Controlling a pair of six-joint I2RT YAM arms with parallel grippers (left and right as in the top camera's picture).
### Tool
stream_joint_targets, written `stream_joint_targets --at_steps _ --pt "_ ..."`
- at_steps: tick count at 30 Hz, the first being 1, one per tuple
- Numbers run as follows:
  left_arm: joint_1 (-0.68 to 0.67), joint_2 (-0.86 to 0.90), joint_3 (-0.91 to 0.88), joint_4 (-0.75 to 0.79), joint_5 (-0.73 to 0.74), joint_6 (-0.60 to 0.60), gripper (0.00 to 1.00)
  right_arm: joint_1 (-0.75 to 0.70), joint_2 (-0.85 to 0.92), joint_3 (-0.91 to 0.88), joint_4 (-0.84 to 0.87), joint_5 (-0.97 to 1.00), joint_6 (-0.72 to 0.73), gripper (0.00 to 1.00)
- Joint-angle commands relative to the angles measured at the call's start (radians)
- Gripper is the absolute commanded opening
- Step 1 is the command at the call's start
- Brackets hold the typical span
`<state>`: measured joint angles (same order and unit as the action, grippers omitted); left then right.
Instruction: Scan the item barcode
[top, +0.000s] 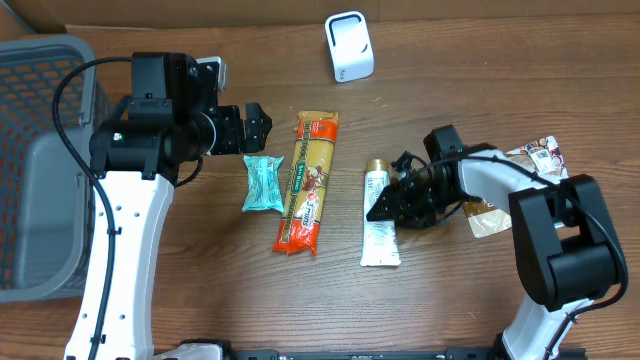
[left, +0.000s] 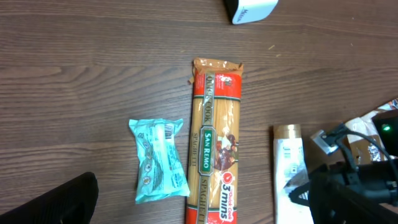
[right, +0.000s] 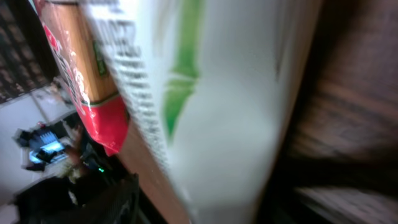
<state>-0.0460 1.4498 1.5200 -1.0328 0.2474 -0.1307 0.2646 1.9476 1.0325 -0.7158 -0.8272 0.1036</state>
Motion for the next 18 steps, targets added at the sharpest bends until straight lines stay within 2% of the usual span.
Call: stream_joint_targets --at_steps 1,4,9,16,18 --pt "-0.007 0.003 0.005 0.0 0.005 0.016 1.0 0.018 0.02 -0.065 0.032 0.04 0.087 0.43" --pt "-0.007 0.003 0.005 0.0 0.005 0.015 1.0 0.006 0.02 -0.063 0.057 0.04 0.113 0.22" --pt "-0.007 0.003 0.005 0.0 0.005 0.015 1.0 -0.016 0.02 -0.049 0.087 0.04 0.136 0.04" --pt "-0.007 0.003 0.005 0.0 0.005 0.016 0.99 -0.03 -0.03 0.062 -0.002 0.119 0.114 0.04" --pt "-0.007 0.003 0.005 0.0 0.005 0.015 1.0 -0.03 -0.068 0.125 -0.081 0.122 0.028 0.04"
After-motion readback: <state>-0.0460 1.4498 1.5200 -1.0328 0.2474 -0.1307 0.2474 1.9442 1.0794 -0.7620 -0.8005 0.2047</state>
